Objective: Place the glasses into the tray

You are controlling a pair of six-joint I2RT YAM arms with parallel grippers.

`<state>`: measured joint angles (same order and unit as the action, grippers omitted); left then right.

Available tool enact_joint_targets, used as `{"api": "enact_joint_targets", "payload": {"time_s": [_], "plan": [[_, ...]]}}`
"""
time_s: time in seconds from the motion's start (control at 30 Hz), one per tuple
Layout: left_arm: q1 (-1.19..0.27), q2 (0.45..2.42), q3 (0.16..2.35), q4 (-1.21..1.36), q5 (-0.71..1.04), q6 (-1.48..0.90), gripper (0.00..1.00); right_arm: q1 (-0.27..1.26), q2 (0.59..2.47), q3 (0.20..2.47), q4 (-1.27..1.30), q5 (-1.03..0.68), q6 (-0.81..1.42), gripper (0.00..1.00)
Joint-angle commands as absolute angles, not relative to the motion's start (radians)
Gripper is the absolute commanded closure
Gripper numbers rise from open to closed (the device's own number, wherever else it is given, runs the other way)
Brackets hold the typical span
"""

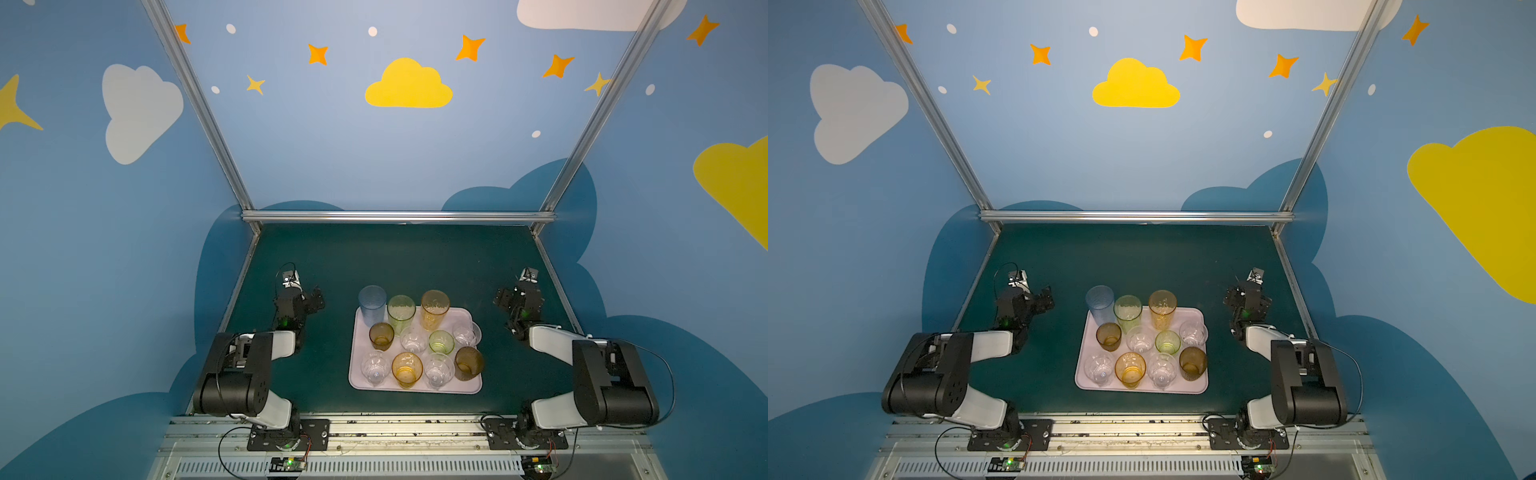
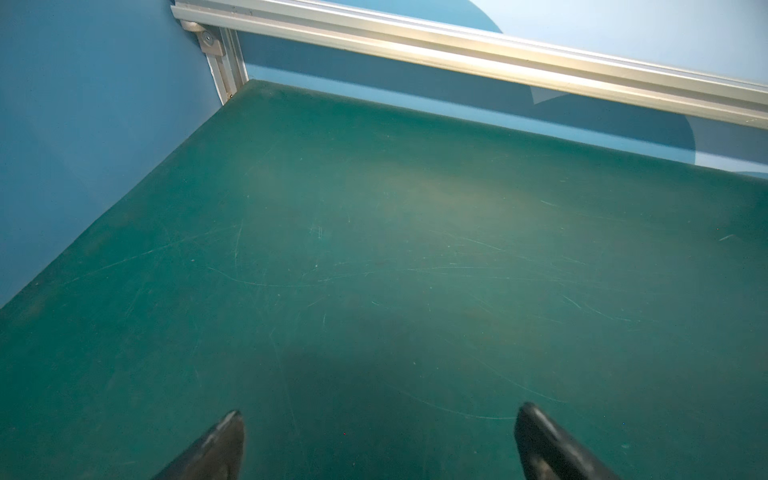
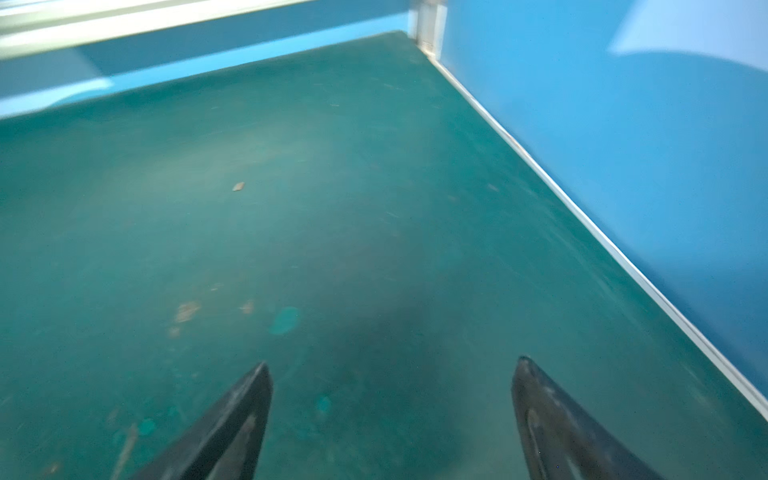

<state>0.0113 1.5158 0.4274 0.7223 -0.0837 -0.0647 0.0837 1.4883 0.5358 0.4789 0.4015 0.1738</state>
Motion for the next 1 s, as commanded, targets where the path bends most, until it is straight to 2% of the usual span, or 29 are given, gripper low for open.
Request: {"api": "enact_joint_targets", "payload": {"time_s": [0.0, 0.33, 0.5, 0.6, 0.67, 0.73, 0.97], "plan": [[0.015, 1.522, 0.423, 0.739, -0.080, -0.059, 0.00, 0.122, 1.535, 0.591, 0.478, 0.493, 0.098, 0.11], [0.014, 1.522, 0.422, 0.739, -0.080, -0.059, 0.00, 0.123, 1.490, 0.460, 0.680, 0.357, 0.038, 0.11], [0.013, 1.520, 0.419, 0.742, -0.083, -0.060, 0.00, 0.090, 1.485, 0.428, 0.741, 0.225, 0.031, 0.11], [0.013, 1.520, 0.420, 0.742, -0.083, -0.059, 0.00, 0.069, 1.550, 0.363, 0.949, 0.169, 0.022, 0.11], [0.014, 1.520, 0.419, 0.742, -0.083, -0.059, 0.00, 0.066, 1.521, 0.384, 0.831, 0.161, 0.030, 0.11], [0.014, 1.520, 0.419, 0.742, -0.083, -0.059, 0.00, 0.061, 1.534, 0.371, 0.897, 0.154, 0.031, 0.10], [0.013, 1.520, 0.421, 0.741, -0.083, -0.060, 0.00, 0.061, 1.519, 0.383, 0.847, 0.149, 0.034, 0.11]]}}
